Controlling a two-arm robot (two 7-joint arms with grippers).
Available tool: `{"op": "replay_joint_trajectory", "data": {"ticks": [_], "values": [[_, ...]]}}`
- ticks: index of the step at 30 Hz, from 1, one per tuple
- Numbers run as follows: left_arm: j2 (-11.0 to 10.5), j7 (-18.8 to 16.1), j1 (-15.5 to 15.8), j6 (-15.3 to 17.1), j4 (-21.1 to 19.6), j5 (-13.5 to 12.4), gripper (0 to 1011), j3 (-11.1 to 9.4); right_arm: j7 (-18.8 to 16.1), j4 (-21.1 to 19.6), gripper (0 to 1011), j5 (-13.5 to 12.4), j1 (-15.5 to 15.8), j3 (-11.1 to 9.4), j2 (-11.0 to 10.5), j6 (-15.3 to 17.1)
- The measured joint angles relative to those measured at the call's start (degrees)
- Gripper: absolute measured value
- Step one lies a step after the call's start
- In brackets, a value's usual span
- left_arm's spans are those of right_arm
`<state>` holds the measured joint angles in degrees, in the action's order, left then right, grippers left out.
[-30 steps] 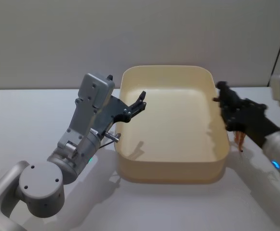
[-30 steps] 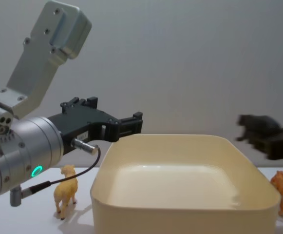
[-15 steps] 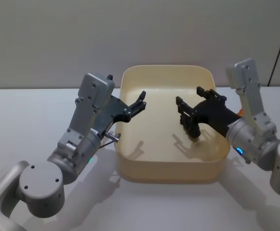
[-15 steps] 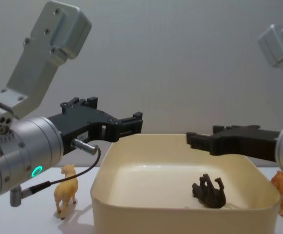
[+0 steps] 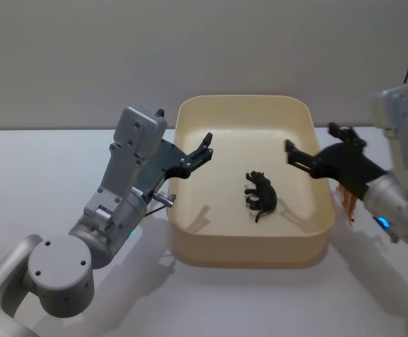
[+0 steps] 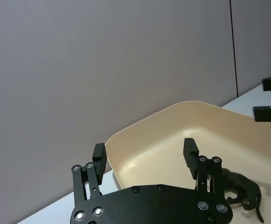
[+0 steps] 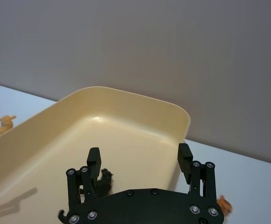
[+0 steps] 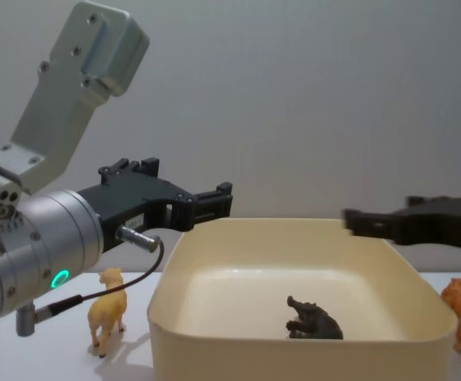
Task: Pick up the toy alternately with two hands and place it into the central storage box.
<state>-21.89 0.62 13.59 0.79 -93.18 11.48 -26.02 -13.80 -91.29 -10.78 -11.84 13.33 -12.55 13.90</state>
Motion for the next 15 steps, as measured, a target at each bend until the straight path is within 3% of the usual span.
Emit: {"op": "replay_joint_trajectory", "data": {"ticks": [8, 15], "values": [[0.0, 0.0, 0.0, 0.0, 0.0, 0.0, 1001, 0.0, 3.5, -6.1, 1001, -4.3, 5.8, -3.5, -4.6, 1.9], [0.0, 0.0, 0.0, 0.0, 0.0, 0.0, 1001, 0.0, 6.0, -9.3, 1001, -6.5, 9.6, -5.5, -7.2, 3.2]]}}
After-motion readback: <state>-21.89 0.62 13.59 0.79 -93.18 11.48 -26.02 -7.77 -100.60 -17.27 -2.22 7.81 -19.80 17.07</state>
